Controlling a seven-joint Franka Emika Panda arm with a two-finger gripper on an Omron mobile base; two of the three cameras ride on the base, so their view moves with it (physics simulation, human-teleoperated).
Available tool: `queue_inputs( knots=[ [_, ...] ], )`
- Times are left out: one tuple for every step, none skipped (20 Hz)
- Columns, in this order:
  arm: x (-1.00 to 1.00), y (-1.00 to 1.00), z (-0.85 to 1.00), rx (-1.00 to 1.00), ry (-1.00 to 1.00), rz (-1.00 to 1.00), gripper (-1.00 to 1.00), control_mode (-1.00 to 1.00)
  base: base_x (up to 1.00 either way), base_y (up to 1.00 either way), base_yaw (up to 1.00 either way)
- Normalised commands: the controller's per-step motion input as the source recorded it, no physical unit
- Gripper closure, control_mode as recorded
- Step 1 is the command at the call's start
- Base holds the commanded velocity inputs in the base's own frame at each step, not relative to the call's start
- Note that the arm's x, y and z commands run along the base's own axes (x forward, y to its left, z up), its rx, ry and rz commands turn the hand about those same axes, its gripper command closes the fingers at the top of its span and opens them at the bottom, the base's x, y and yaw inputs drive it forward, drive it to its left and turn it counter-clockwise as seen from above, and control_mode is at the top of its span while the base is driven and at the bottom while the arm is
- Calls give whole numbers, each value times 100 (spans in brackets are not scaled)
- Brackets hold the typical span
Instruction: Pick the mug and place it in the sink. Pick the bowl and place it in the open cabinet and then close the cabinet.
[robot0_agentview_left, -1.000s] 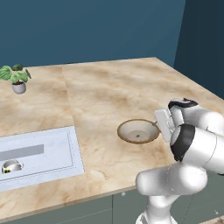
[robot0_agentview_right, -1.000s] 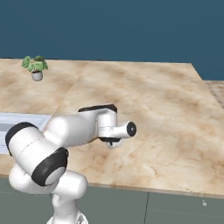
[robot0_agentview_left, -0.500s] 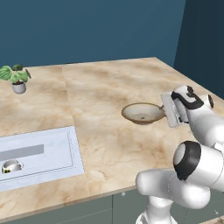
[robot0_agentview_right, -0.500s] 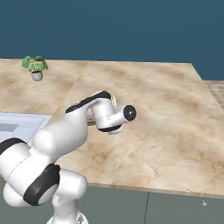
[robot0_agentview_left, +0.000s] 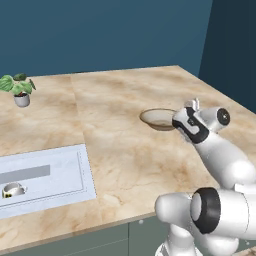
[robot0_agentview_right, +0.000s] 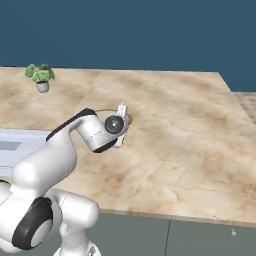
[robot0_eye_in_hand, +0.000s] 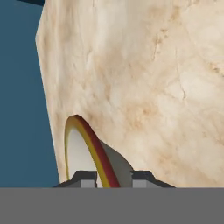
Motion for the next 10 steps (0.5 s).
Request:
queue_inputs(
  knots=[
    [2,34,34,-7,0,-39,100,-100,0,0,0],
    [0,30,46,-6,0,-22,100,-100,0,0,0],
    [0,14,39,0,0,-7,100,-100,0,0,0],
    [0,7,44,-3,0,0,100,-100,0,0,0],
    [-6,11,35,-2,0,-1,100,-100,0,0,0],
    [-5,7,37,-2,0,0,100,-100,0,0,0],
    [-14,10,36,-1,0,0,100,-100,0,0,0],
    [-21,1,41,-1,0,0,100,-100,0,0,0],
    [-20,0,46,0,0,0,100,-100,0,0,0],
    [-32,0,48,0,0,0,100,-100,0,0,0]
  ],
)
